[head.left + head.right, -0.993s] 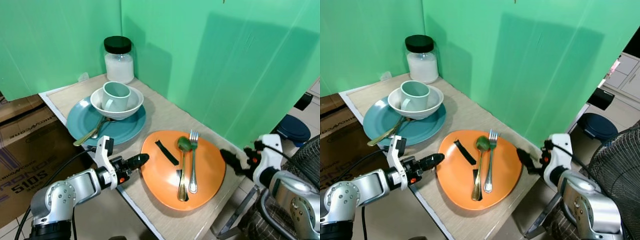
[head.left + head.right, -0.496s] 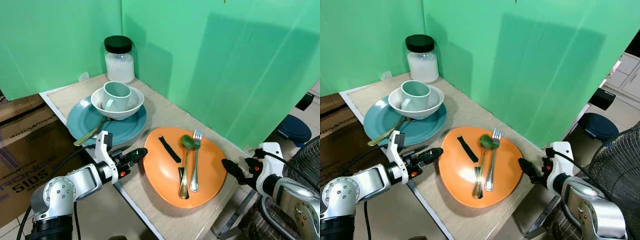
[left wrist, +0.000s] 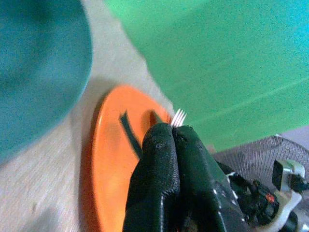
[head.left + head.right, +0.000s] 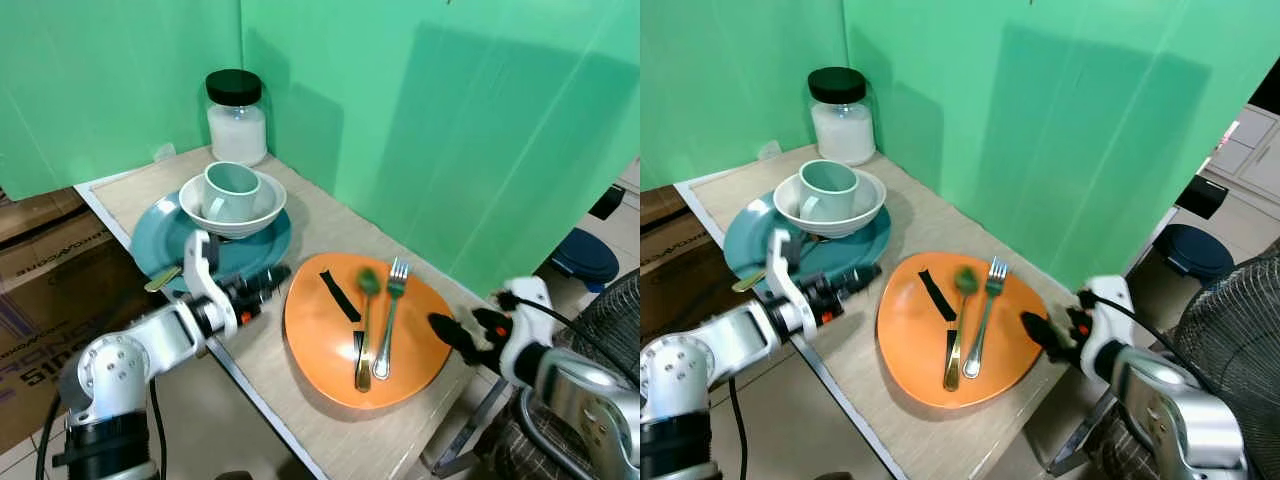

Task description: Setting the table

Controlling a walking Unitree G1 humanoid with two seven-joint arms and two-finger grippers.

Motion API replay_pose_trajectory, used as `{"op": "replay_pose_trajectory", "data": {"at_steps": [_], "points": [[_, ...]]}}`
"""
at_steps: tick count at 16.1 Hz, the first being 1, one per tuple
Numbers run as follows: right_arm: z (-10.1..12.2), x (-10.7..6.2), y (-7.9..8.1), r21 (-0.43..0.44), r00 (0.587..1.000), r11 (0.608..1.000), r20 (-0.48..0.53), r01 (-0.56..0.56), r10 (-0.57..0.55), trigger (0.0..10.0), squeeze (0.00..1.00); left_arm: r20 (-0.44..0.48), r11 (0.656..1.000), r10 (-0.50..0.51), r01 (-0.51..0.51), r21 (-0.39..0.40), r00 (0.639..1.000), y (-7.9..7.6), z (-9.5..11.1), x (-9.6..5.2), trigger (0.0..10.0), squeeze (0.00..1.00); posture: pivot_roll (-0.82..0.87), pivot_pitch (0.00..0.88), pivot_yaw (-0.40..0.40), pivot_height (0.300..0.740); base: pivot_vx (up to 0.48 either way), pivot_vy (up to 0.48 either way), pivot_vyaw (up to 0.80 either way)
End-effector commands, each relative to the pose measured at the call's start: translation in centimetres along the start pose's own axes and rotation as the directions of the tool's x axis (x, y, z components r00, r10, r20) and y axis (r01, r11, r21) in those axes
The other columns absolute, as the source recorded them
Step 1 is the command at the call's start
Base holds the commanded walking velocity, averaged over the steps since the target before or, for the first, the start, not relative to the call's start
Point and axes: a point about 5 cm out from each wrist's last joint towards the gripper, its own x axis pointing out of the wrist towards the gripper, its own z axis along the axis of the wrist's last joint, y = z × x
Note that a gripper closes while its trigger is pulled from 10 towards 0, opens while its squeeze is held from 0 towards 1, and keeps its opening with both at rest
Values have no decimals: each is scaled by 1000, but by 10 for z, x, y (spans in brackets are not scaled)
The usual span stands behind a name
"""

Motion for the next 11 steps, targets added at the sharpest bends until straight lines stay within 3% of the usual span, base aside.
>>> {"op": "replay_pose_trajectory", "data": {"at_steps": [1,5,6,7,8,9,11], "points": [[4,-1,0,-8,1000,1000,13,-4,4,10000,0,13,1000,2,-2,28,1000,-3,5,0,0,0,59,0,-79,740,0,0,0],[7,-2,6,-29,998,999,37,-41,42,10000,0,-33,996,27,-24,90,999,-7,5,-1,0,0,55,0,-75,740,0,0,0],[10,-3,10,-55,996,996,56,-71,74,10000,0,-93,985,68,-52,166,993,-4,-3,-2,3059,0,55,0,-76,740,0,0,0],[12,-4,12,-67,993,994,65,-89,94,10000,0,-124,976,91,-63,210,988,-3,-8,-2,3059,0,55,0,-76,740,0,0,0],[17,-4,23,-157,984,979,94,-132,148,10000,0,-163,918,188,-114,380,969,4,-17,-2,10000,0,52,0,-76,740,0,0,0],[23,-2,33,-218,976,965,124,-147,177,10000,0,-150,856,232,-129,501,961,7,-18,-2,10000,0,51,0,-76,740,0,0,0],[29,0,40,-266,969,952,148,-151,195,10000,0,-114,825,241,-142,547,964,5,-14,-1,10000,0,51,0,-74,740,0,0,0]]}}
